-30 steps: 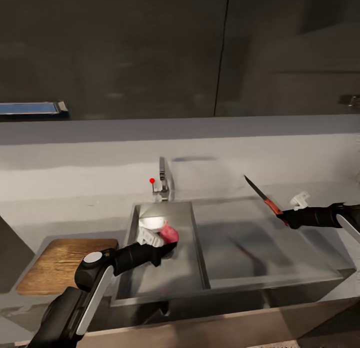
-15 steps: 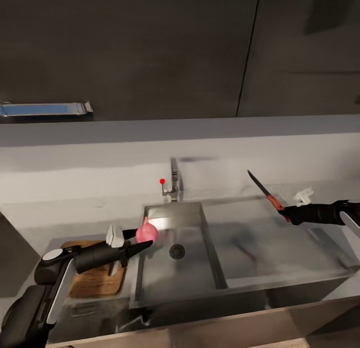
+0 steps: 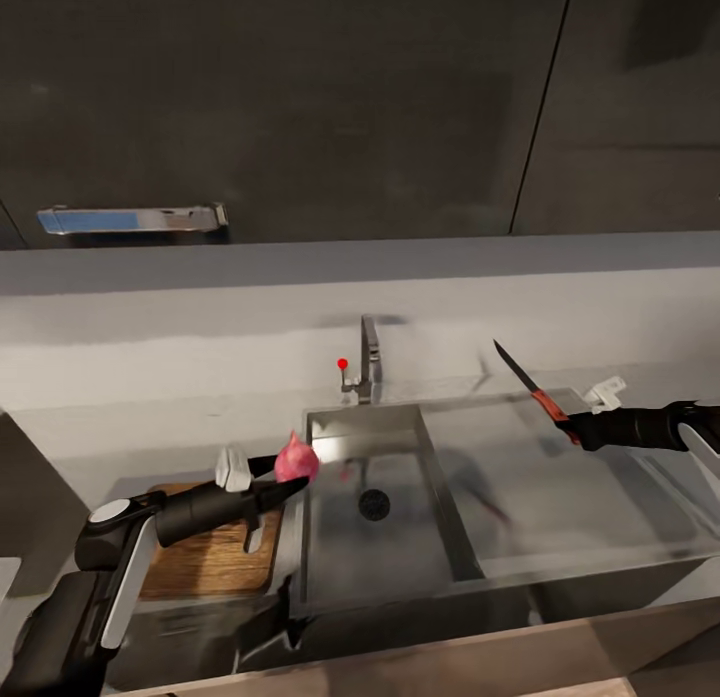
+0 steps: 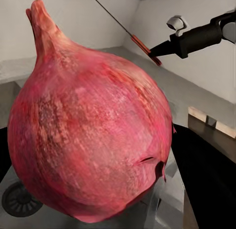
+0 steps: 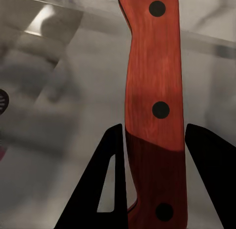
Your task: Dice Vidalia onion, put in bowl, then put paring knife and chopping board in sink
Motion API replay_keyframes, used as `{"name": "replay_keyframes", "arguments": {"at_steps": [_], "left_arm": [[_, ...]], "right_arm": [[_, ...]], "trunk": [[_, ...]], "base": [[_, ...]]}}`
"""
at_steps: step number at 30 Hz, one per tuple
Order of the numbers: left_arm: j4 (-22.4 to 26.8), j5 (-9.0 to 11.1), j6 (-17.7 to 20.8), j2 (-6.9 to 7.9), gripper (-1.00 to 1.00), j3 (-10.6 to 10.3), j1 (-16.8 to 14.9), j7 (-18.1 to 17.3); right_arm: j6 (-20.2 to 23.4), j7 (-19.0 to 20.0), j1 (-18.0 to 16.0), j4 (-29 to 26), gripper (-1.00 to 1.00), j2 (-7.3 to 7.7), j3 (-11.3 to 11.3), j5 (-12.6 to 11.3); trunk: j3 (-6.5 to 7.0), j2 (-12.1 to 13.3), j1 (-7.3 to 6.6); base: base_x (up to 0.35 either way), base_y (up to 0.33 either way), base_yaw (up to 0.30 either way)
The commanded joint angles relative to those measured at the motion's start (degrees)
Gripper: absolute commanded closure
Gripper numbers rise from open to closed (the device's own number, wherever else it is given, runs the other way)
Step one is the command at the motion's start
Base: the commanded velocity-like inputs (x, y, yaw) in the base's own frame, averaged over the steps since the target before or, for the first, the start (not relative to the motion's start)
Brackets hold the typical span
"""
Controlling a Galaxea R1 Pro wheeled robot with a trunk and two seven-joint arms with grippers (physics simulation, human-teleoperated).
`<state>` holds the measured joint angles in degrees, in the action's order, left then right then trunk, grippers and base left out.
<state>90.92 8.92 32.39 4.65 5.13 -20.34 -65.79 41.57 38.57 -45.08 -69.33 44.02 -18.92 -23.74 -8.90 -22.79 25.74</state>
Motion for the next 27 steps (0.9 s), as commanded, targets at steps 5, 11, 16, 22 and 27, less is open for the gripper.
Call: {"name": "replay_keyframes", "arguments": {"at_steps": [5, 11, 16, 22, 27], "left_arm": [[0.0, 0.2, 0.5, -0.93, 1.00, 0.1, -0.1, -0.1], [-0.1, 0.2, 0.5, -1.32, 1.00, 0.1, -0.1, 0.0], [-0.2, 0.2, 0.5, -1.95, 1.00, 0.1, -0.1, 0.0], [-0.2, 0.2, 0.5, -2.01, 1.00, 0.1, -0.1, 0.0], [-0.2, 0.2, 0.5, -2.00, 1.00, 0.6, -0.1, 0.0]], "right_arm": [[0.3, -0.1, -0.1, 0.0, 1.00, 0.02, -0.1, -0.3], [0.4, -0.1, -0.1, 0.0, 1.00, 0.02, -0.1, -0.3], [0.4, -0.1, -0.1, 0.0, 1.00, 0.02, 0.0, -0.3], [0.4, -0.2, -0.1, 0.0, 1.00, 0.02, -0.4, -0.4], [2.8, -0.4, -0.1, 0.1, 1.00, 0.02, -0.9, -0.2]], "trunk": [[0.22, -0.1, 0.04], [0.30, -0.1, 0.04], [0.32, -0.1, 0.04], [0.40, -0.1, 0.04], [0.40, -0.1, 0.04]], "base": [[0.000, 0.049, 0.000], [0.000, 0.176, 0.045], [0.000, 0.011, 0.204], [0.000, 0.001, 0.117], [0.000, 0.000, 0.009]]}}
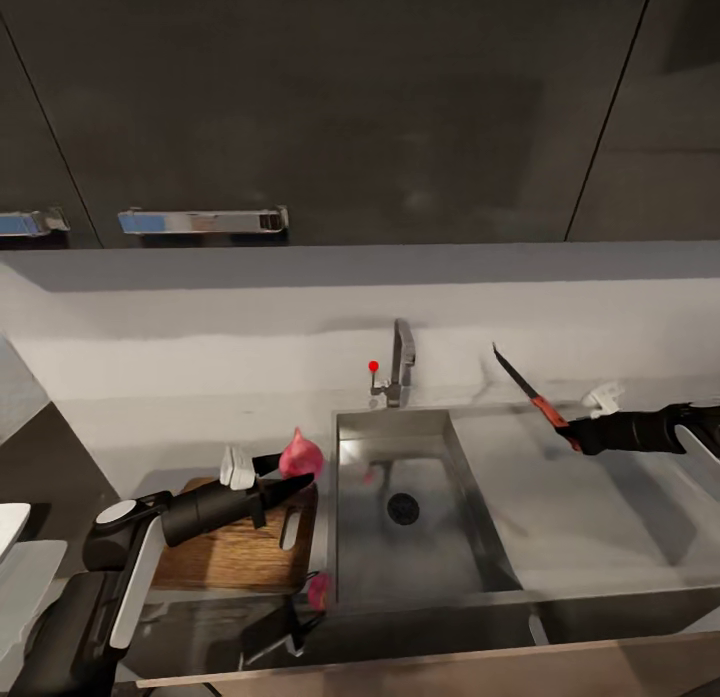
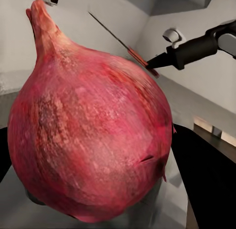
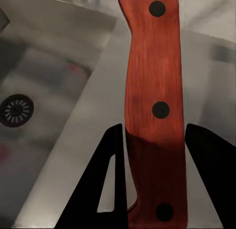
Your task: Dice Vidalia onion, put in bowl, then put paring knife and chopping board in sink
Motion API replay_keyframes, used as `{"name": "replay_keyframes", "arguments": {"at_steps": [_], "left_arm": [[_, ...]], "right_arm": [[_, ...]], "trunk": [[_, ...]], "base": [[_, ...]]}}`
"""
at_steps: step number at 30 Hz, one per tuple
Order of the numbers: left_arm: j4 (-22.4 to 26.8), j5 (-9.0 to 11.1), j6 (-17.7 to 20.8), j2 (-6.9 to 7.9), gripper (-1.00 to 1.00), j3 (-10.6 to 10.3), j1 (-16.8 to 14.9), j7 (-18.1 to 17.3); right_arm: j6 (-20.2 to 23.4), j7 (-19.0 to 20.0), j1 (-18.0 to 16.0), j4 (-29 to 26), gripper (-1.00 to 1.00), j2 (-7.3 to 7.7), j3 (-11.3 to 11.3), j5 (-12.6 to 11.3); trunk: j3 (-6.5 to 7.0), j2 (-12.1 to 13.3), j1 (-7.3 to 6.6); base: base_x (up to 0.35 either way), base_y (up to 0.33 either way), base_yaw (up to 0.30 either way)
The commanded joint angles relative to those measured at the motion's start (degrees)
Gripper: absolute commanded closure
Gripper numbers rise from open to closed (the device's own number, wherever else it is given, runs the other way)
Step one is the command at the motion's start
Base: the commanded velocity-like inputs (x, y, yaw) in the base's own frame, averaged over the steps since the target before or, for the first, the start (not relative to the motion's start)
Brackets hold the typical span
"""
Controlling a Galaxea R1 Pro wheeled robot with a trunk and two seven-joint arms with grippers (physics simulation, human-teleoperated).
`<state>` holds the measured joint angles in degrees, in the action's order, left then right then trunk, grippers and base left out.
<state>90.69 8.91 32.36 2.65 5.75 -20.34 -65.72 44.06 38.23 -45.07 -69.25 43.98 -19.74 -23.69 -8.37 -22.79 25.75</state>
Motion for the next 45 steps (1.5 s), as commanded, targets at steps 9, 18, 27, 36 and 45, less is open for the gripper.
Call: {"name": "replay_keyframes", "arguments": {"at_steps": [9, 18, 27, 36, 45], "left_arm": [[0.3, -0.2, 0.5, 2.77, 1.00, 0.9, -0.2, 0.3], [0.3, -0.3, 0.9, 6.86, 1.00, 0.8, -0.9, 2.3], [0.3, -0.4, 1.2, 7.06, 1.00, -1.3, -0.8, 2.4], [0.3, -0.4, 1.1, 6.84, 1.00, -2.0, -0.9, 2.5], [0.3, -0.4, 1.1, 6.71, 1.00, -2.6, -0.9, 2.5]], "right_arm": [[5.1, -1.4, 1.5, 0.3, 1.00, 0.14, -5.4, 0.0], [4.7, -9.7, 2.2, 0.8, 1.00, 0.14, -13.5, 0.0], [4.6, -9.2, 2.2, 0.5, 1.00, 0.14, -13.9, -0.1], [4.7, 0.4, 2.2, -2.1, 1.00, 0.78, -11.9, 0.0], [3.8, 4.8, 2.2, -2.4, 1.00, 4.87, -10.6, 0.0]], "trunk": [[-0.13, -0.1, 0.04], [-0.13, -0.1, 0.04], [-0.13, -0.1, 0.04], [-0.13, -0.1, 0.04], [-0.13, -0.1, 0.04]], "base": [[0.000, 0.000, 0.000], [0.000, 0.000, 0.000], [0.000, 0.000, 0.000], [0.000, 0.000, 0.000], [0.000, 0.000, 0.000]]}}
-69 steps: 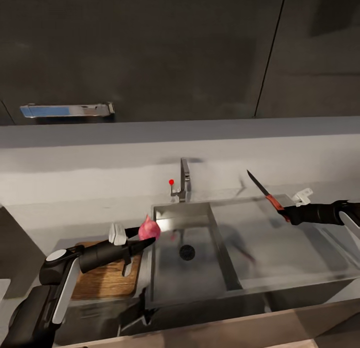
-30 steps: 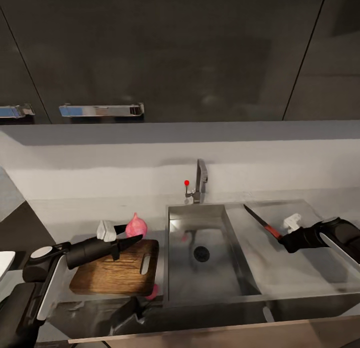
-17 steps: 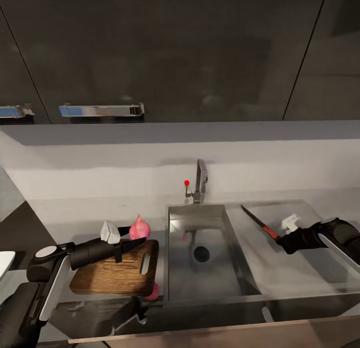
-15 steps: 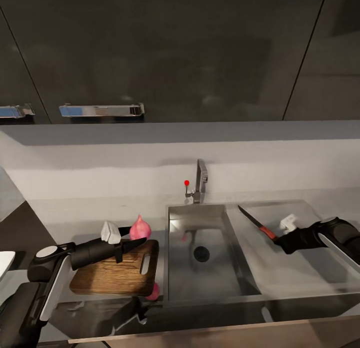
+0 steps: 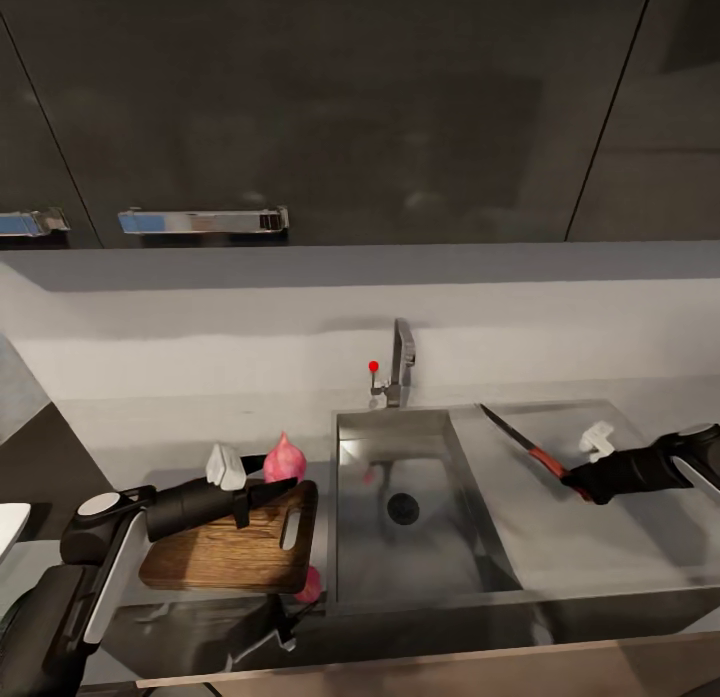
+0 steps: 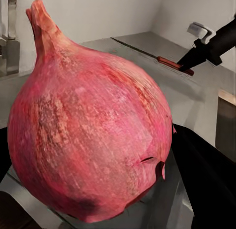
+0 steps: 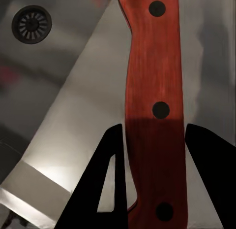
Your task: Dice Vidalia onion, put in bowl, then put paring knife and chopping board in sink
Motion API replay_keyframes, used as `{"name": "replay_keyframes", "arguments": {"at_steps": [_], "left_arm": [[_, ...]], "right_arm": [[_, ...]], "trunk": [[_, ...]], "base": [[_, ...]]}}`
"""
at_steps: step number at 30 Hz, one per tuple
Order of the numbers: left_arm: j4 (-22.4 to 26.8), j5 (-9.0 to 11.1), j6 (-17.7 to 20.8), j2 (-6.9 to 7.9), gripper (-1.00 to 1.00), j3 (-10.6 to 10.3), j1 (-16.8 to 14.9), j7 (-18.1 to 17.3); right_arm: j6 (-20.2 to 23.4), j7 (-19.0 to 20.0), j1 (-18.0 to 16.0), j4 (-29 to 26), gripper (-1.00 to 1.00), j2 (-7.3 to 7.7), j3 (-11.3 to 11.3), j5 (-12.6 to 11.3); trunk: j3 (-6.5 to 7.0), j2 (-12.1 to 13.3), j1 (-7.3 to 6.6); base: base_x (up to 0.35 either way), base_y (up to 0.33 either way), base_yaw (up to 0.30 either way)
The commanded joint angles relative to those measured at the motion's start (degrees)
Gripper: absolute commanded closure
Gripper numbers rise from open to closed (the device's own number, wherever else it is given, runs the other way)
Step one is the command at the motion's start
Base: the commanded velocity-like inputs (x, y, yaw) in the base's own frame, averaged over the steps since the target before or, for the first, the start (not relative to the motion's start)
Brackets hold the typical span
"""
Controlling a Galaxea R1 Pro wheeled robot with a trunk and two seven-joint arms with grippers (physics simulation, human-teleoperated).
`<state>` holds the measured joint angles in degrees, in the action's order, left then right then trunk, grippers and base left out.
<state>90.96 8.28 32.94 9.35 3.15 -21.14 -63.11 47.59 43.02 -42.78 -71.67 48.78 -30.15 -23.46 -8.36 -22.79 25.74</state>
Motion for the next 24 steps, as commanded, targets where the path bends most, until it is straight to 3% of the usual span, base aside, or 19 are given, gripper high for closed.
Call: {"name": "replay_keyframes", "arguments": {"at_steps": [1, 8, 14, 24], "left_arm": [[0.0, 0.2, 0.5, 0.02, 1.00, -0.1, -0.1, -0.1], [0.0, 0.2, 0.3, 0.01, 1.00, -1.1, -0.1, -0.2], [0.0, 0.2, 0.2, -0.02, 1.00, -2.0, -0.1, -0.2], [0.0, 0.2, 0.2, 0.00, 1.00, -2.5, -0.1, -0.2]], "right_arm": [[-0.3, 0.6, -0.1, 0.0, 1.00, 0.39, -0.2, -0.3], [-9.8, 6.3, -0.1, -0.1, 1.00, 3.26, -0.3, -0.3], [-10.3, 6.5, -0.1, 0.0, 1.00, 3.49, -0.3, -0.2], [-10.4, 6.3, -0.1, 0.0, 1.00, 3.51, -0.3, -0.2]], "trunk": [[-0.13, -0.1, 0.04], [-0.13, -0.1, 0.04], [-0.13, -0.1, 0.04], [-0.13, -0.1, 0.04]], "base": [[0.000, 0.000, 0.000], [0.000, 0.000, 0.000], [-0.022, 0.078, 0.000], [-0.077, 0.277, 0.000]]}}
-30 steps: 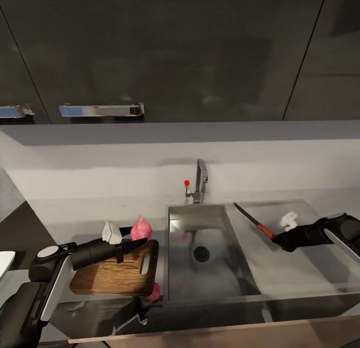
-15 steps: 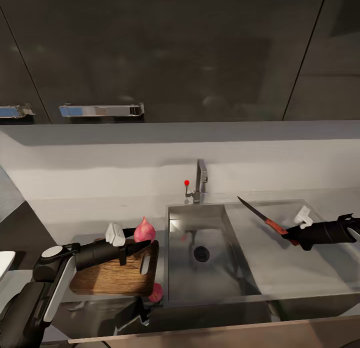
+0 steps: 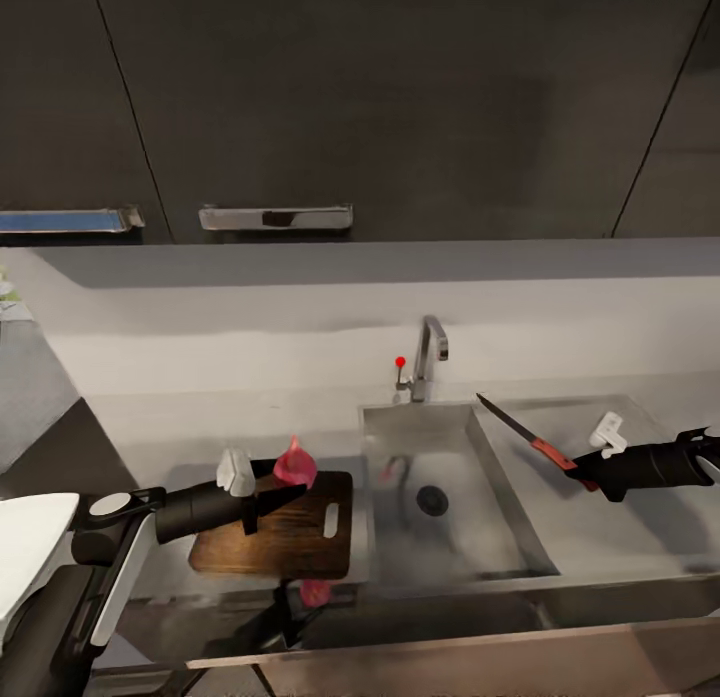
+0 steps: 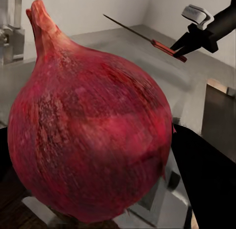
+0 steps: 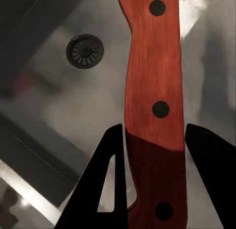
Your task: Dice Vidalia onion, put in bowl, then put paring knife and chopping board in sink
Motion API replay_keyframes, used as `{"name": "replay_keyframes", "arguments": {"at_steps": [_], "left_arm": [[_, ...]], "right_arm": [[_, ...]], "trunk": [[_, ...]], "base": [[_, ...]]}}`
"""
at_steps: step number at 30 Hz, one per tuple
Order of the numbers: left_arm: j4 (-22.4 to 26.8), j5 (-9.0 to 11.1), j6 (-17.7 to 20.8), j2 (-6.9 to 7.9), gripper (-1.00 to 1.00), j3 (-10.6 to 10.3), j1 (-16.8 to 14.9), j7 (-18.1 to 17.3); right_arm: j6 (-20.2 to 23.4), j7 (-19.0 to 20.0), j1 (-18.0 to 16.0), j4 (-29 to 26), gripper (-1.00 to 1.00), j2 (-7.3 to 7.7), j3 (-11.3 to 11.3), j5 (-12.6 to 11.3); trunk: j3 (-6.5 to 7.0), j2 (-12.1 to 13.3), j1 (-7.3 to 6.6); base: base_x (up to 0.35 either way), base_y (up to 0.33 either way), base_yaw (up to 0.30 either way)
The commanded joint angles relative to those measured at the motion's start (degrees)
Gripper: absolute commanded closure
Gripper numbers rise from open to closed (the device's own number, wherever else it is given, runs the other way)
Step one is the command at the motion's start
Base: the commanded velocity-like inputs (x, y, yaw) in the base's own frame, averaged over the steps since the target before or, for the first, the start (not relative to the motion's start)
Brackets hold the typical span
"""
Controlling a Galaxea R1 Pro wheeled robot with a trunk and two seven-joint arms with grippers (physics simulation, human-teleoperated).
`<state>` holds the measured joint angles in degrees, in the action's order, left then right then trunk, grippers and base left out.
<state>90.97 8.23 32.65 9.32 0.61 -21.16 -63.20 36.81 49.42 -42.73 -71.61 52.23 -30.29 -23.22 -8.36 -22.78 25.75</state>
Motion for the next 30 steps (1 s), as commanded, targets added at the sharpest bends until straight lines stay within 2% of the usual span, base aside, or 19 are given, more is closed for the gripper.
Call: {"name": "replay_keyframes", "arguments": {"at_steps": [1, 14, 21, 30], "left_arm": [[0.0, 0.3, 0.5, 0.01, 1.00, 0.0, -0.1, -0.1], [0.0, 0.3, 0.5, 0.00, 1.00, 0.0, 0.0, 0.0], [0.0, 0.3, 0.5, 0.00, 1.00, 0.0, -0.1, 0.0], [0.0, 0.3, 0.4, -0.07, 1.00, 0.0, 0.0, 0.0]], "right_arm": [[0.4, -0.1, -0.2, 0.0, 1.00, 0.06, -0.2, -0.4], [0.4, -0.1, -0.2, 0.0, 1.00, 0.06, -0.3, -0.4], [0.5, -0.1, -0.2, 0.0, 1.00, 0.12, -0.4, 2.9], [0.5, -0.1, -0.2, 0.0, 1.00, 0.07, -0.6, 3.3]], "trunk": [[-0.13, -0.1, 0.03], [-0.13, -0.1, 0.03], [-0.13, -0.1, 0.03], [-0.13, -0.1, 0.03]], "base": [[-0.041, 0.306, 0.000], [-0.007, 0.282, 0.000], [0.000, 0.106, 0.000], [0.000, 0.011, 0.000]]}}
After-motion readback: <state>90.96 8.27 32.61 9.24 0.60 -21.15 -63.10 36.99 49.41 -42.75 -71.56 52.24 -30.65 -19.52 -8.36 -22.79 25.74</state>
